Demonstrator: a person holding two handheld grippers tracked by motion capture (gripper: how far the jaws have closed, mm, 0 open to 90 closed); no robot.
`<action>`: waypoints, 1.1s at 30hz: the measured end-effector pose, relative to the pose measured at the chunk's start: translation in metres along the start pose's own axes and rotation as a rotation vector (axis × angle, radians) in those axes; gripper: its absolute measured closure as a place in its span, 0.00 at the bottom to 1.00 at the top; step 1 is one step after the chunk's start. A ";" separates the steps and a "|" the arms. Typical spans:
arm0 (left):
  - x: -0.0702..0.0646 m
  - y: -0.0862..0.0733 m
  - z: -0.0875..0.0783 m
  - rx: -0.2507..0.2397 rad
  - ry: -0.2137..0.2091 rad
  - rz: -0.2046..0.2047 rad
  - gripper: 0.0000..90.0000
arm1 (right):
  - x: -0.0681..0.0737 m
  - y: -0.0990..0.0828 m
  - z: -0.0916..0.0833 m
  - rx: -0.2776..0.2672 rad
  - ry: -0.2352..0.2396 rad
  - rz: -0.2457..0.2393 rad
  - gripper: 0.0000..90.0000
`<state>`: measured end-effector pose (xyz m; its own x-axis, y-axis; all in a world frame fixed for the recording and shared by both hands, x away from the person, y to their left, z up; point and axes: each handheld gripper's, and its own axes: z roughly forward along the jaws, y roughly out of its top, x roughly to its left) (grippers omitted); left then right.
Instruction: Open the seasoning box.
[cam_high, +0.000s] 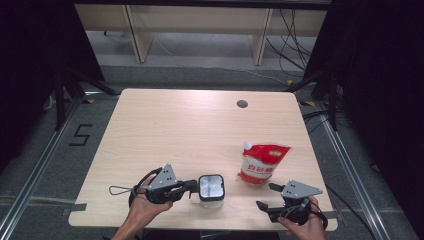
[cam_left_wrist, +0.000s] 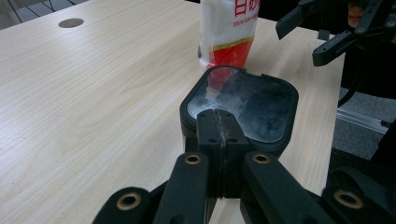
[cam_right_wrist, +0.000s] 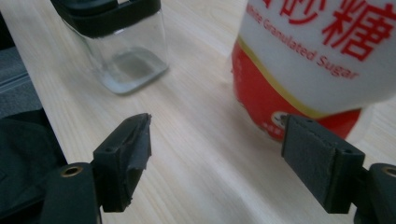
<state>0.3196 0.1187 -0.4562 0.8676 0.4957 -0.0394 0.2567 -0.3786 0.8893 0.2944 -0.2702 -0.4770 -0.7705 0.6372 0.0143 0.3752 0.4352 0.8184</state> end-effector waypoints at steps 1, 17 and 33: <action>-0.001 -0.001 0.001 -0.003 -0.003 -0.012 0.99 | 0.003 0.001 0.000 0.005 0.011 0.019 0.36; 0.000 -0.002 -0.001 -0.010 0.018 -0.018 0.98 | 0.020 0.025 0.017 -0.071 0.078 -0.136 0.69; 0.000 -0.006 -0.001 -0.042 0.028 -0.036 0.99 | 0.030 0.038 0.033 -0.072 0.140 -0.187 0.90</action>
<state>0.3174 0.1220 -0.4609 0.8459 0.5300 -0.0595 0.2688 -0.3272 0.9059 0.3021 -0.2133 -0.4639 -0.8890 0.4531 -0.0659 0.1852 0.4876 0.8532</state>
